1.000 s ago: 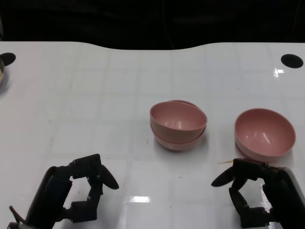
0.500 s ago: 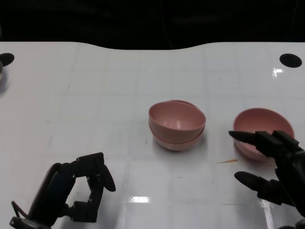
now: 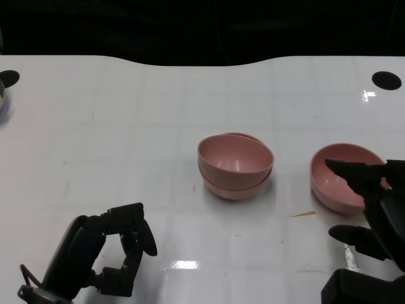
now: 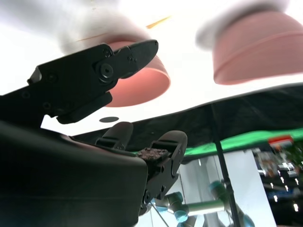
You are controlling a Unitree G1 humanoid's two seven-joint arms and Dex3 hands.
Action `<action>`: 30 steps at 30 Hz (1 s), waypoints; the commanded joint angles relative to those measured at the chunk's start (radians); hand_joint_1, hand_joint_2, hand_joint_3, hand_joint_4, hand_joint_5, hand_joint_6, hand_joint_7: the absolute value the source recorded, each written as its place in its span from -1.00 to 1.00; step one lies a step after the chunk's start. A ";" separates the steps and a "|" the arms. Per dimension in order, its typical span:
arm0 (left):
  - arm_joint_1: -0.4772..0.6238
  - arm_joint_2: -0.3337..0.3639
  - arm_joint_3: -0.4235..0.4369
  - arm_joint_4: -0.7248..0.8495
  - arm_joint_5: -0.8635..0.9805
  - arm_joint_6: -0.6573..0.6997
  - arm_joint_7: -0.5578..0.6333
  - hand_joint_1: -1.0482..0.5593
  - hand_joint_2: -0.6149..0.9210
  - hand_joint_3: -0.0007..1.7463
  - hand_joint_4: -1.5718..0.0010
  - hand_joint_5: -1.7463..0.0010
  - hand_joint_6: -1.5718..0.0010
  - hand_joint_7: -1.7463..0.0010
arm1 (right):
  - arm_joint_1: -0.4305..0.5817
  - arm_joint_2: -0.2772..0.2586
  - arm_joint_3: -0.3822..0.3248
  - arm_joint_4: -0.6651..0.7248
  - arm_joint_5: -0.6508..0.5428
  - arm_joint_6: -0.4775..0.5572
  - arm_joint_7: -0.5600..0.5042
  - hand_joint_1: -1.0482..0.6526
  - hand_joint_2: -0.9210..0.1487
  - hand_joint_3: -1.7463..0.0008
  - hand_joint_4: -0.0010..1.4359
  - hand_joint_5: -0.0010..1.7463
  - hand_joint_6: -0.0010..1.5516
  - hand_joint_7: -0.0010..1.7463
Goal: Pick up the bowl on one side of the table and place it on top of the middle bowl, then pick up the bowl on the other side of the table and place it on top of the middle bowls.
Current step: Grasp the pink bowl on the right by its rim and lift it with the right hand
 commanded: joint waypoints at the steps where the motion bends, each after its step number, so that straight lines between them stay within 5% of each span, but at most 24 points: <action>1: -0.003 0.006 0.011 0.012 0.009 -0.015 -0.002 0.30 0.14 0.77 -0.11 -1.00 -0.04 -0.76 | -0.045 -0.037 0.021 0.043 -0.034 0.052 0.006 -0.36 -0.79 1.00 -0.90 -0.13 -0.64 -0.71; 13: 0.004 -0.003 0.015 -0.004 0.020 0.002 -0.008 0.33 0.16 0.74 -0.07 -1.00 -0.03 -0.76 | -0.243 -0.081 0.154 0.374 -0.077 0.123 -0.037 -0.35 -0.90 0.99 -0.60 -0.47 -0.41 -0.92; 20: 0.011 0.000 0.021 -0.014 0.020 -0.001 -0.008 0.33 0.16 0.72 -0.07 -0.99 -0.03 -0.74 | -0.358 -0.072 0.221 0.605 -0.043 0.082 -0.147 -0.16 -0.91 1.00 -0.02 -0.76 -0.03 -0.95; 22: 0.010 0.001 0.021 -0.012 0.021 -0.003 -0.008 0.31 0.17 0.72 -0.07 -1.00 -0.03 -0.74 | -0.388 -0.075 0.234 0.673 -0.024 0.035 -0.201 -0.02 -0.89 1.00 0.45 -0.52 0.32 -0.88; 25: 0.011 0.001 0.021 -0.014 0.026 -0.002 -0.006 0.31 0.17 0.71 -0.07 -1.00 -0.03 -0.74 | -0.417 -0.083 0.249 0.728 -0.007 -0.007 -0.248 0.02 -0.87 1.00 0.54 -0.35 0.47 -0.93; 26: 0.012 0.000 0.021 -0.016 0.029 0.000 -0.004 0.31 0.17 0.71 -0.07 -0.99 -0.03 -0.74 | -0.427 -0.086 0.254 0.744 -0.003 -0.023 -0.264 0.07 -0.90 0.98 0.41 0.28 0.53 -0.64; 27: 0.012 0.000 0.020 -0.016 0.026 -0.001 -0.007 0.31 0.17 0.71 -0.08 -0.99 -0.03 -0.74 | -0.438 -0.093 0.263 0.752 -0.007 -0.035 -0.278 0.11 -0.93 0.97 0.32 0.71 0.36 -0.08; 28: 0.012 0.000 0.019 -0.016 0.023 -0.001 -0.010 0.31 0.17 0.71 -0.08 -0.99 -0.03 -0.74 | -0.447 -0.099 0.270 0.756 -0.010 -0.042 -0.289 0.11 -0.96 0.95 0.30 0.85 0.26 0.23; 30: 0.013 0.001 0.018 -0.019 0.023 -0.001 -0.011 0.31 0.17 0.71 -0.08 -0.99 -0.03 -0.75 | -0.458 -0.109 0.281 0.755 -0.015 -0.060 -0.329 0.09 -0.95 0.94 0.29 0.97 0.14 0.54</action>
